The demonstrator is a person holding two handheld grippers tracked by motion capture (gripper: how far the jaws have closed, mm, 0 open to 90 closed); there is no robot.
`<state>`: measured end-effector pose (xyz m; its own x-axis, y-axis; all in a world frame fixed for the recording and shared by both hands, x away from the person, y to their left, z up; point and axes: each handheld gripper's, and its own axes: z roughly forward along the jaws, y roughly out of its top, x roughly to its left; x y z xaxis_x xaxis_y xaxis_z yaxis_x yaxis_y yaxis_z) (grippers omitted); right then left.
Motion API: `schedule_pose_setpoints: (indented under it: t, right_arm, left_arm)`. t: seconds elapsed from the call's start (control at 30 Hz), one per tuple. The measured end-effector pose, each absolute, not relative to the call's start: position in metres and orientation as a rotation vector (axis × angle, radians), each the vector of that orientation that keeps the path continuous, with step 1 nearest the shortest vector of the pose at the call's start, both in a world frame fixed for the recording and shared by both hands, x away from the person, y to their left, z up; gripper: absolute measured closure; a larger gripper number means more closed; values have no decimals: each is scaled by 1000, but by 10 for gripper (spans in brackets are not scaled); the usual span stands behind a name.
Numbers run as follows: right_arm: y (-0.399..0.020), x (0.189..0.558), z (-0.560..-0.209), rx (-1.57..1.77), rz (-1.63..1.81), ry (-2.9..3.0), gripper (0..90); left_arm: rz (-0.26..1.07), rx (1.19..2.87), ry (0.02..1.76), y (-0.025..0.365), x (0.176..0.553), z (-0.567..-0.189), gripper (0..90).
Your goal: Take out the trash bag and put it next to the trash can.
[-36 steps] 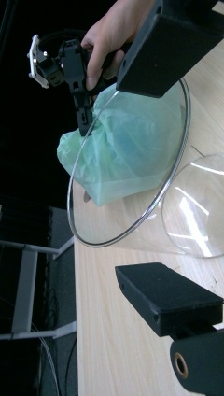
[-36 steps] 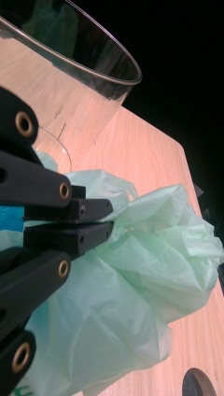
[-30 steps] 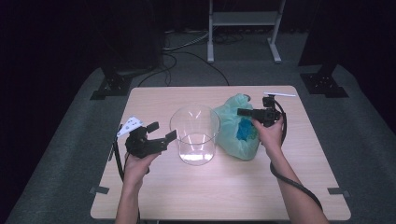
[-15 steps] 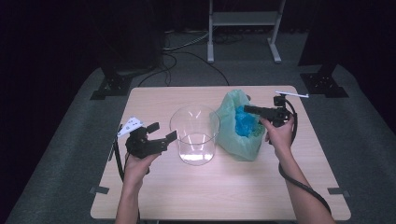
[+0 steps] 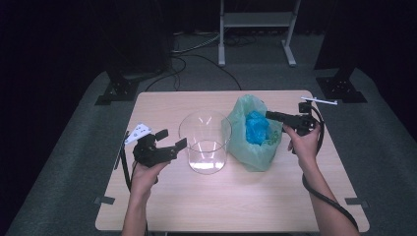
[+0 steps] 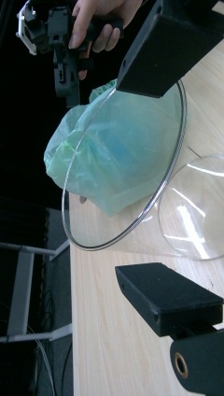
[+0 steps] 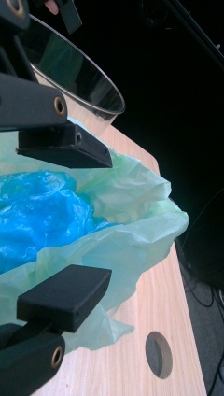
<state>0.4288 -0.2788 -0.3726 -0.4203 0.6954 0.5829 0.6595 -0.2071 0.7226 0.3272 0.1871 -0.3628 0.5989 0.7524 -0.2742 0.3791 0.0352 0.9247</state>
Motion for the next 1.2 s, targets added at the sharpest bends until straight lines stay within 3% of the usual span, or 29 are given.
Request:
schedule_pose_setpoints:
  t: [1.2]
  right_arm:
    - [-311,392,-396,1639,1711,1984,384]
  left_arm:
    - [374,1577,978,187,327,-363,92]
